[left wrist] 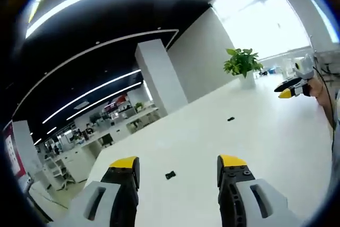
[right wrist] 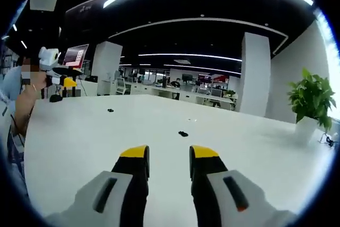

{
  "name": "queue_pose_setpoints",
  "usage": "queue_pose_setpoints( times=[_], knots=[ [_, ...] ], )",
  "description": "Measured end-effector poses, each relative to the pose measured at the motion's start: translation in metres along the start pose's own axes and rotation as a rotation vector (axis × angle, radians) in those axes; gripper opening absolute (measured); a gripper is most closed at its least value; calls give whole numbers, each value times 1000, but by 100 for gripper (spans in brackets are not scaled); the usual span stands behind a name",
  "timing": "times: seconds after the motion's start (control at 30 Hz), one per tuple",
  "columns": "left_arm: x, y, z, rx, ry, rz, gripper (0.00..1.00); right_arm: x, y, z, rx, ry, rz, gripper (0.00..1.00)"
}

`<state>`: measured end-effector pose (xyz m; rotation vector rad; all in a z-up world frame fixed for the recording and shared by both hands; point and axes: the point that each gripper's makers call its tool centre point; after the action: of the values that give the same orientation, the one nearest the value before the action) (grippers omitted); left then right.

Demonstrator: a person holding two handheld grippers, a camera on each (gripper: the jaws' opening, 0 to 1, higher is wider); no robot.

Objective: Snap the two parts of the plastic buckle together until the buckle closes and remains connected.

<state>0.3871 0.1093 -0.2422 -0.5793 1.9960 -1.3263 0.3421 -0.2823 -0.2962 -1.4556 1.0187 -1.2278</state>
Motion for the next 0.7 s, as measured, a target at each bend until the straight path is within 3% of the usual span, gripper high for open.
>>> queue_pose_setpoints(
  times=[0.27,0.47,0.7],
  knots=[
    [-10,-4,24,-104,69,53,60,-3,0,1,-5,-14,-2,29],
    [-17,-8,40,-142,108,75,60,-2,0,1,-7,-16,1,28],
    [-31,2,56,-224,132,79,60,-4,1,3,-14,-23,-3,28]
  ],
)
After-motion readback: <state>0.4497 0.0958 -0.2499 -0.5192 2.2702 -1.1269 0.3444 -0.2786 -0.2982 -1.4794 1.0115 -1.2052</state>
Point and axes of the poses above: the point that each gripper's makers call its tool centre point, and the gripper's own axes: z roughly forward along the fingers, x roughly to its right, y roughly out of its underside, and after that the axes turned 14 degrees about y, right-handed
